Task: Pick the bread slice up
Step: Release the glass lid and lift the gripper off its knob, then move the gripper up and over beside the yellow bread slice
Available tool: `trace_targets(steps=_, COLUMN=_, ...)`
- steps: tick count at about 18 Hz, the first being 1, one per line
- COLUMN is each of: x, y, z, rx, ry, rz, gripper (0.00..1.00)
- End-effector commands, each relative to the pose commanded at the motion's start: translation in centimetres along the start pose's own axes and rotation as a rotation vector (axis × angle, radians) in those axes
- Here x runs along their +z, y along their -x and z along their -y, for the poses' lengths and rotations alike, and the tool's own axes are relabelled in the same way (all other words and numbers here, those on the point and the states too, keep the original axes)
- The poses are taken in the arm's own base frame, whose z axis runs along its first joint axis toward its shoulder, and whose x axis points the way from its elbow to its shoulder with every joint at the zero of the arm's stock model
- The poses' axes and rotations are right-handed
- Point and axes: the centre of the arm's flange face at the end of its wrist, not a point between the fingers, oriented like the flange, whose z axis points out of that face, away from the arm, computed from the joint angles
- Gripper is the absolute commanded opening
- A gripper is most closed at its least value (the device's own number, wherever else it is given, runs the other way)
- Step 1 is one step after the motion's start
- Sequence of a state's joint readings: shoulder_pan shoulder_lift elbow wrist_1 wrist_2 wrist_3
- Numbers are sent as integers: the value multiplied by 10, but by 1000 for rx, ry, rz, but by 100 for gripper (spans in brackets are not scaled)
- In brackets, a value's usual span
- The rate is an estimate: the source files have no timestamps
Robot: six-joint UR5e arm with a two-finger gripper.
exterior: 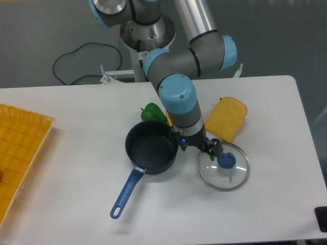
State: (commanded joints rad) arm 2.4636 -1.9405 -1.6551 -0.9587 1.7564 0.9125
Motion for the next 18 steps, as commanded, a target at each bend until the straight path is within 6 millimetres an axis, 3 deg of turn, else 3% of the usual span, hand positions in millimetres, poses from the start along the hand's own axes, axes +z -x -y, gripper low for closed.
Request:
trace_targets(steps=6, x=15, y=-2, z=-13, rx=188, ry=30, rz=-37, gripper=100)
trace_targets(steps=14, x=13, y=10, z=-43, rx=347, ry=124, rz=-37, gripper=100)
trace_targets(steps=18, x=21, y=23, z=-78, rx=439, ry=265, rz=-98, gripper=100)
